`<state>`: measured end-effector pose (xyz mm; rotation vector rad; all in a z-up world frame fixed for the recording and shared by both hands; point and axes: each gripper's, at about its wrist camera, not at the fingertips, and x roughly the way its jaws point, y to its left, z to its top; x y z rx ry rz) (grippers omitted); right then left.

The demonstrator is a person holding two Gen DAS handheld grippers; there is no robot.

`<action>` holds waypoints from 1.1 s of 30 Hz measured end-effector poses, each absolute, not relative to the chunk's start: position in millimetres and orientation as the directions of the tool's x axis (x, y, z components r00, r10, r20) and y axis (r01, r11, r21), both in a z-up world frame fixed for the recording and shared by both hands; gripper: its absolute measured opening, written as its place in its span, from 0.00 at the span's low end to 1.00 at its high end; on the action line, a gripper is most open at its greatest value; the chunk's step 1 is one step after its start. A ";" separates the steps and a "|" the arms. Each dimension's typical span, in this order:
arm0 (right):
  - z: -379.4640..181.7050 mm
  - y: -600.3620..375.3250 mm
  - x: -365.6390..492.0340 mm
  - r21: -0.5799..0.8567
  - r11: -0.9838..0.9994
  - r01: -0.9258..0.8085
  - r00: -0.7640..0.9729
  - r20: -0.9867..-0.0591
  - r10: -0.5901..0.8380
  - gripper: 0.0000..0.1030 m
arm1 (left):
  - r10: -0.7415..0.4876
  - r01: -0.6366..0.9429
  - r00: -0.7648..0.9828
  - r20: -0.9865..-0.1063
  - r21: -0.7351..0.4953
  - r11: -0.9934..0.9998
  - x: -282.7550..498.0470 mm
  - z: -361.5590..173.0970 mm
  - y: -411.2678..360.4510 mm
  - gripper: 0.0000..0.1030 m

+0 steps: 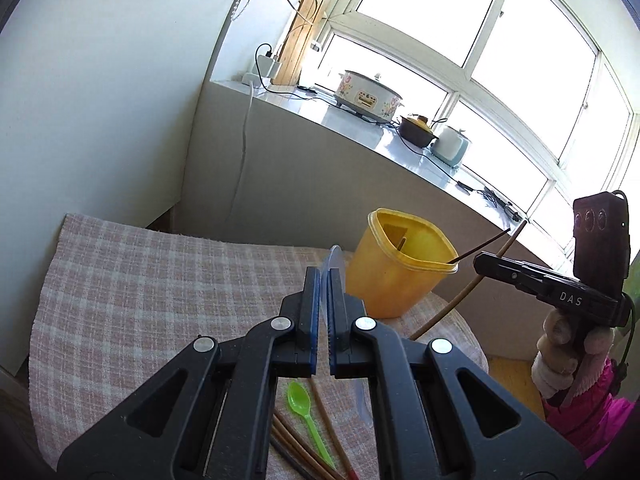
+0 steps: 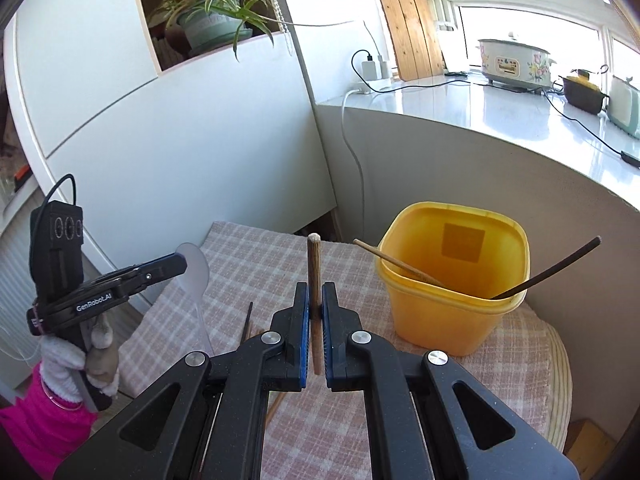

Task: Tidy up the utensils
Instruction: 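Lift the spoon and chopstick and carry them over the yellow container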

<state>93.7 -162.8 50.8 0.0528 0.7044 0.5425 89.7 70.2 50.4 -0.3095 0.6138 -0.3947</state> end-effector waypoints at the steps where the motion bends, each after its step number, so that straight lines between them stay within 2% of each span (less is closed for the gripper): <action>1: 54.2 -167.0 92.0 0.227 0.863 -0.451 0.640 -0.592 0.490 0.04 | -0.451 0.273 0.750 -0.484 -0.394 0.878 92.3 54.2 66.9 0.01; 9: 80.9 -202.4 88.8 0.245 0.880 -0.407 0.715 -0.514 0.474 0.04 | -0.476 0.330 0.768 -0.428 -0.373 0.867 116.4 83.0 34.0 0.01; 33: 122.2 -264.3 120.9 0.293 0.907 -0.302 0.822 -0.402 0.403 0.04 | -0.491 0.367 0.773 -0.403 -0.348 0.863 214.1 118.4 -30.0 0.01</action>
